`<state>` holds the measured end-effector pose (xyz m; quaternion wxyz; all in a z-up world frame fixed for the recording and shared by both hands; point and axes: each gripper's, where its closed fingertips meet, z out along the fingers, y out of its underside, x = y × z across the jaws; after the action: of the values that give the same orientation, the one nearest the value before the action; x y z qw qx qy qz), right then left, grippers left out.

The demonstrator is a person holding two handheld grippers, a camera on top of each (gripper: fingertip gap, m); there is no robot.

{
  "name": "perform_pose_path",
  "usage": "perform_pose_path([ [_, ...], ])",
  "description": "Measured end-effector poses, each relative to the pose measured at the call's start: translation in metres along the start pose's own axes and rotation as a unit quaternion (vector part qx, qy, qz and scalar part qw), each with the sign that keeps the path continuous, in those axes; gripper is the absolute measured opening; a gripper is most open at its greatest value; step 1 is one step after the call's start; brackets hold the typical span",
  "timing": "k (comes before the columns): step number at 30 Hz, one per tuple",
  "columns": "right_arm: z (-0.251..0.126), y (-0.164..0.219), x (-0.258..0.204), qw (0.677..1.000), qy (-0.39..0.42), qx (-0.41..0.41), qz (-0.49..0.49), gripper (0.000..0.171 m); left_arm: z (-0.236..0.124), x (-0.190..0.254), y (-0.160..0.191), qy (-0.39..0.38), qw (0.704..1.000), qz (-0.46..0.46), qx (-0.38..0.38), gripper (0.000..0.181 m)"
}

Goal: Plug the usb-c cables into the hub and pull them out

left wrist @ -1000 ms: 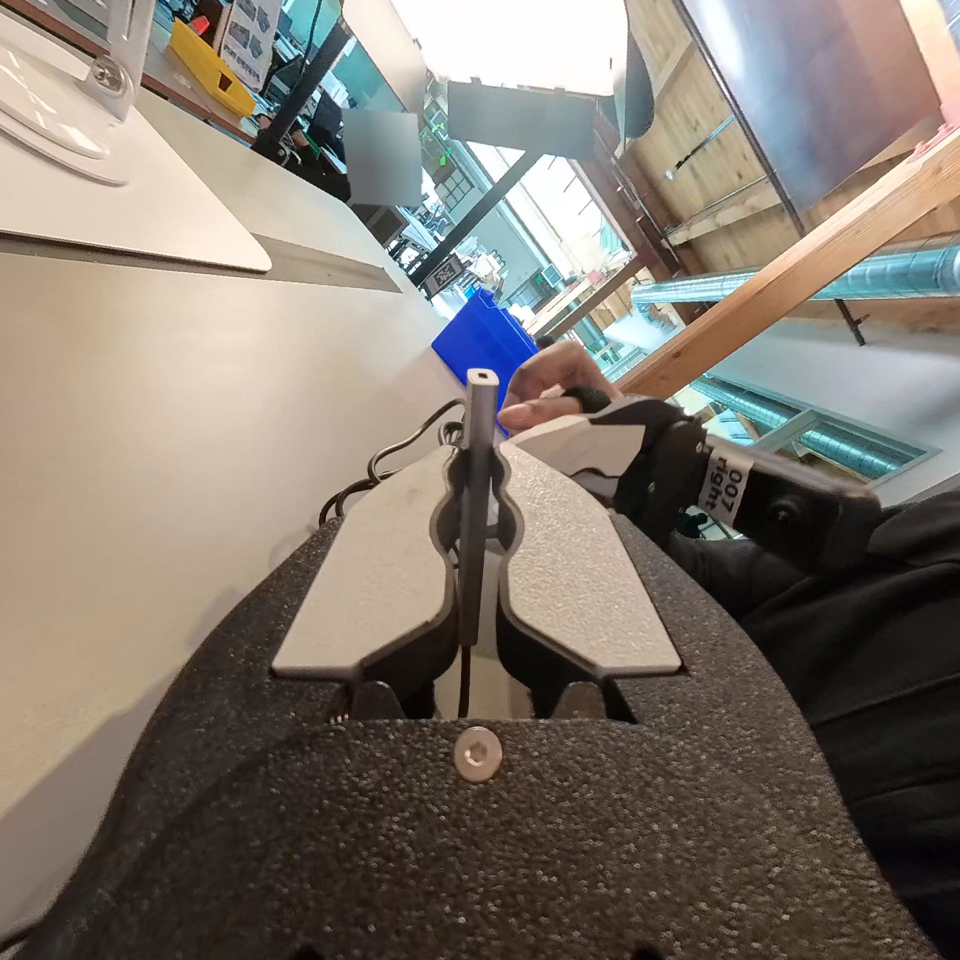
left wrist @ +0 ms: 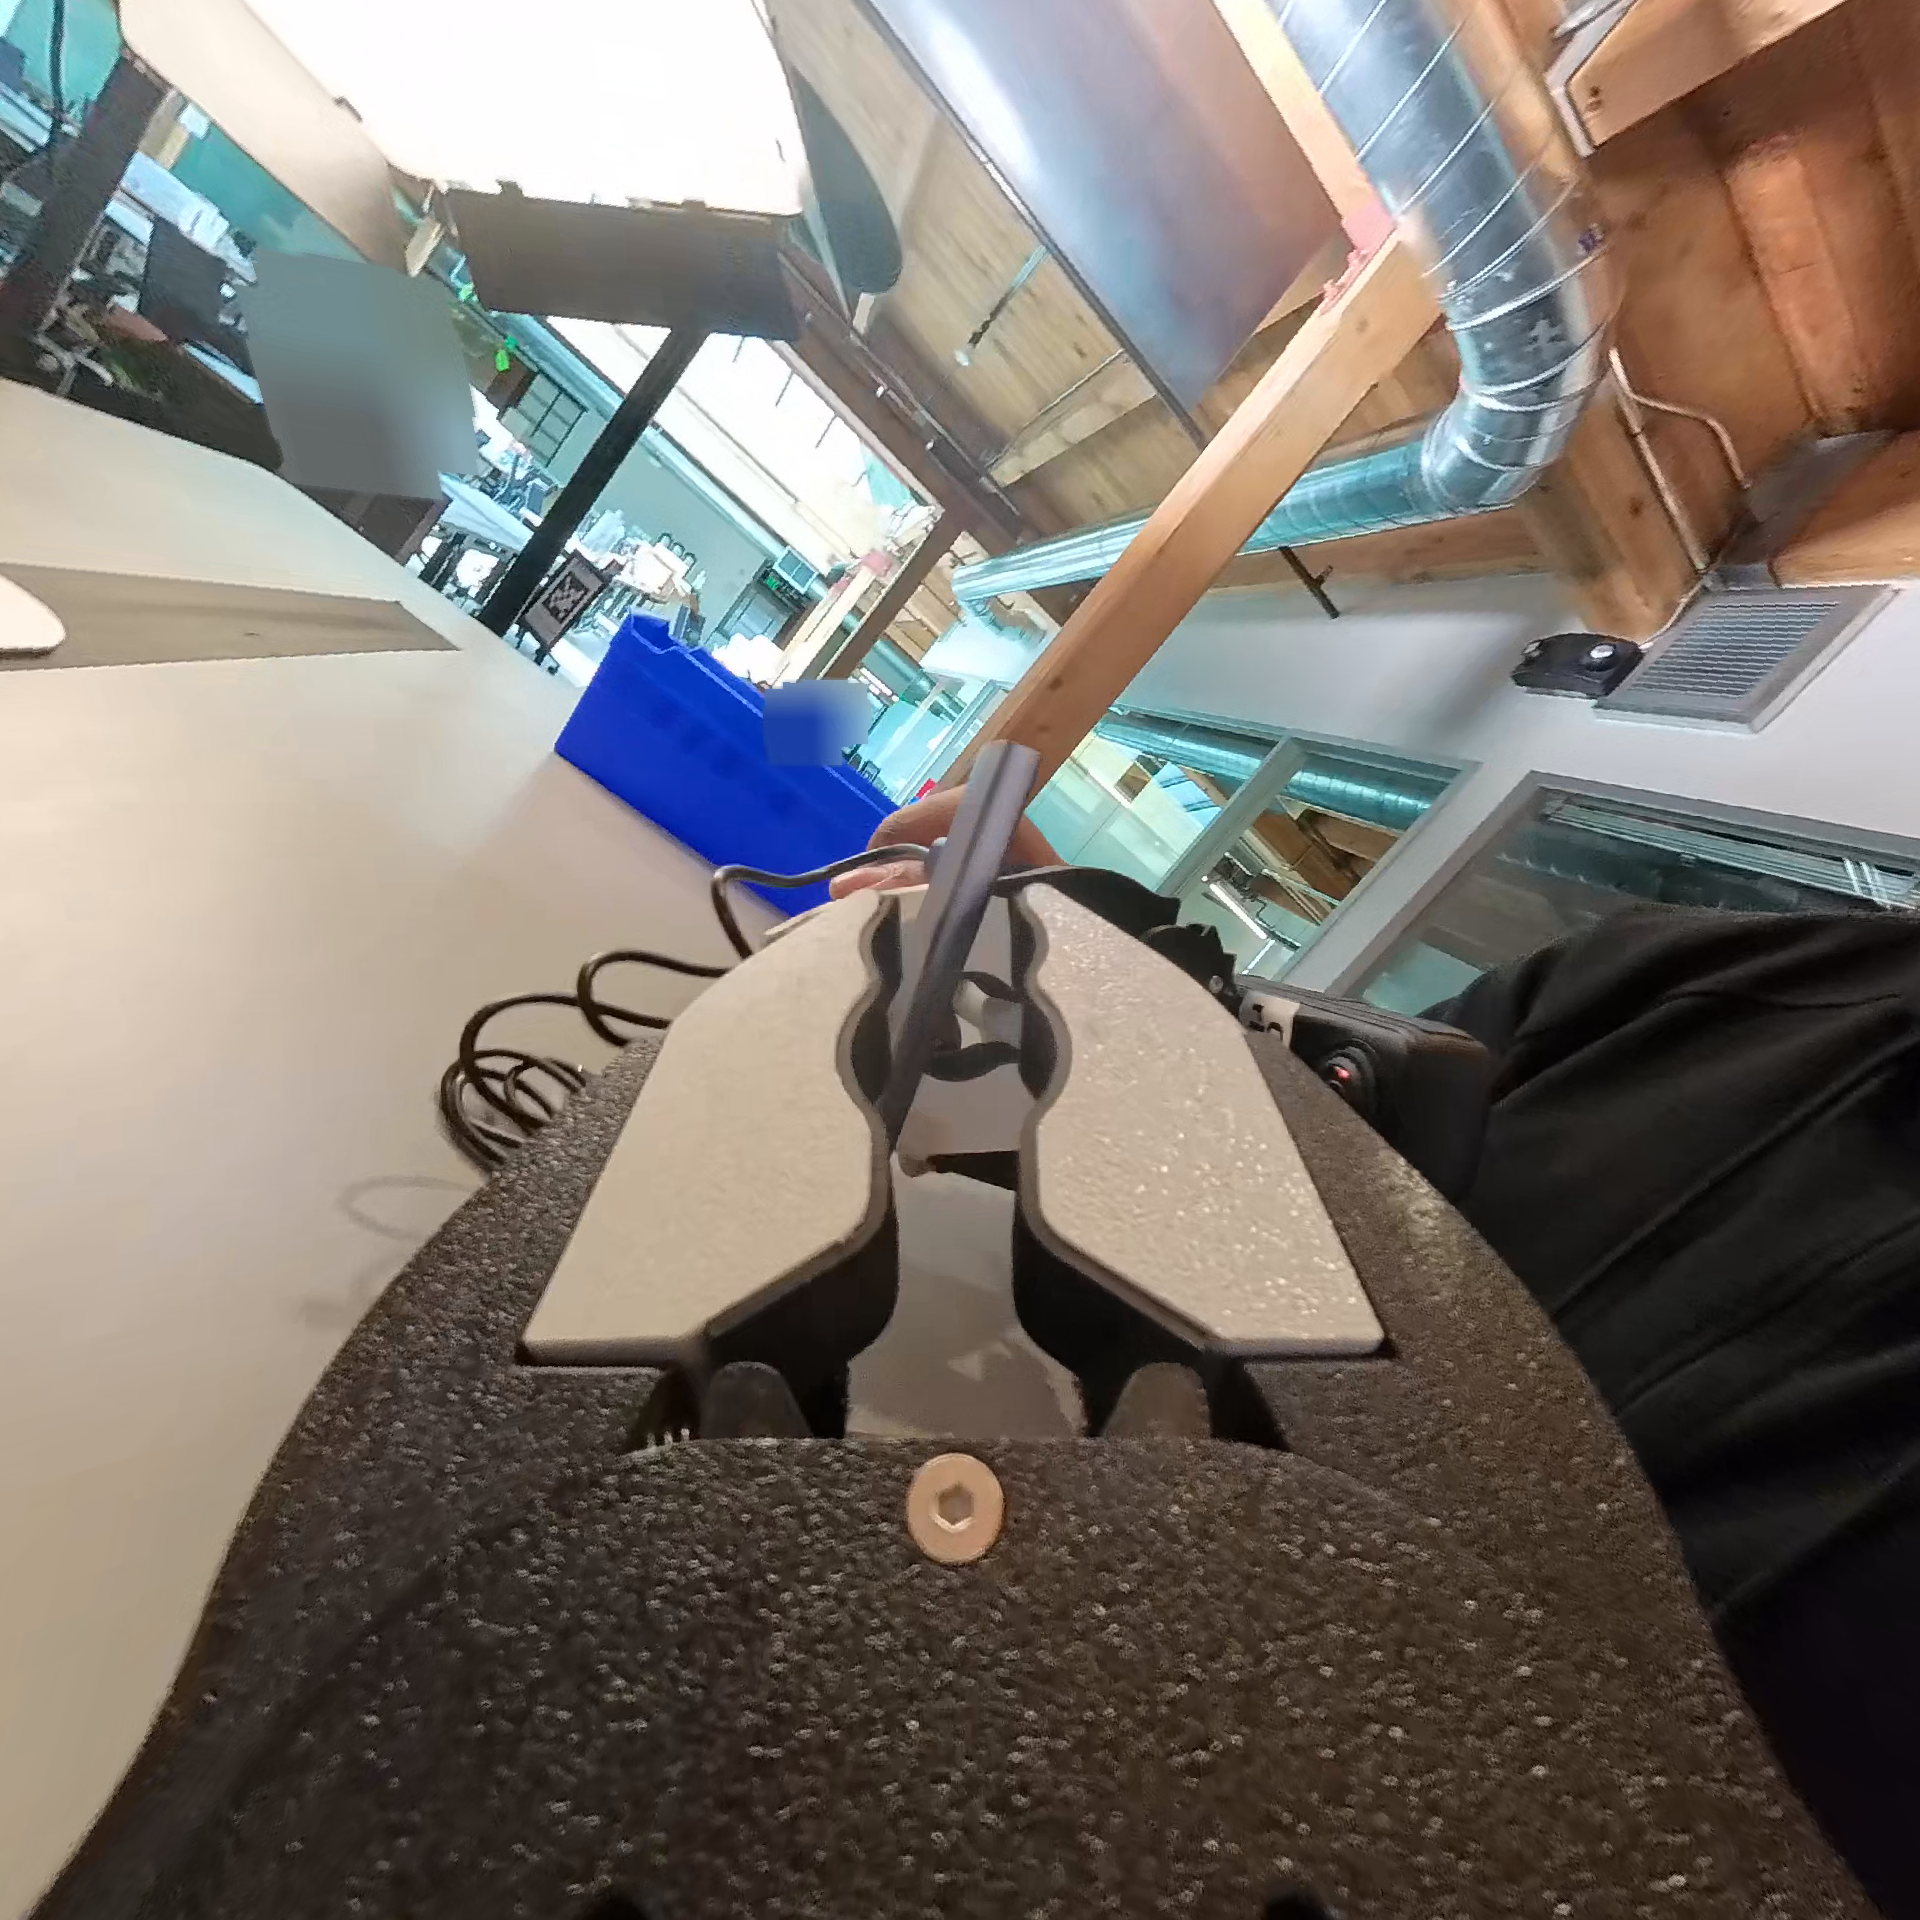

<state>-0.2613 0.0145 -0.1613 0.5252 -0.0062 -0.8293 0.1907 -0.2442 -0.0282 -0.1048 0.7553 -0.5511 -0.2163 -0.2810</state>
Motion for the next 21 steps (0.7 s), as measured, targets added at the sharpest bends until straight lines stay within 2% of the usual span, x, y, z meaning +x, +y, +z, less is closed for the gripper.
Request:
perform_pose_path([
  [5, -0.033, 0.039, 0.037, 0.998, 0.057, -0.027, -0.017, 0.024, -0.008, 0.035, -0.024, 0.067, 0.993, 0.064, 0.069, 0.030],
  [8, -0.062, 0.064, 0.074, 0.995, 0.089, -0.046, -0.024, 0.024, -0.019, 0.037, -0.038, 0.058, 0.989, 0.080, 0.112, 0.030],
  [10, -0.085, 0.079, 0.104, 0.992, 0.109, -0.058, -0.025, 0.024, -0.020, 0.020, -0.036, 0.020, 0.993, 0.060, 0.098, 0.030],
  [14, -0.141, 0.106, 0.181, 0.983, 0.159, -0.083, -0.030, 0.024, -0.010, -0.018, -0.010, -0.068, 0.997, 0.017, 0.024, 0.030],
  [21, -0.256, 0.154, 0.339, 0.954, 0.258, -0.150, -0.034, 0.024, -0.001, -0.023, 0.003, -0.080, 0.997, 0.008, -0.009, 0.030],
])
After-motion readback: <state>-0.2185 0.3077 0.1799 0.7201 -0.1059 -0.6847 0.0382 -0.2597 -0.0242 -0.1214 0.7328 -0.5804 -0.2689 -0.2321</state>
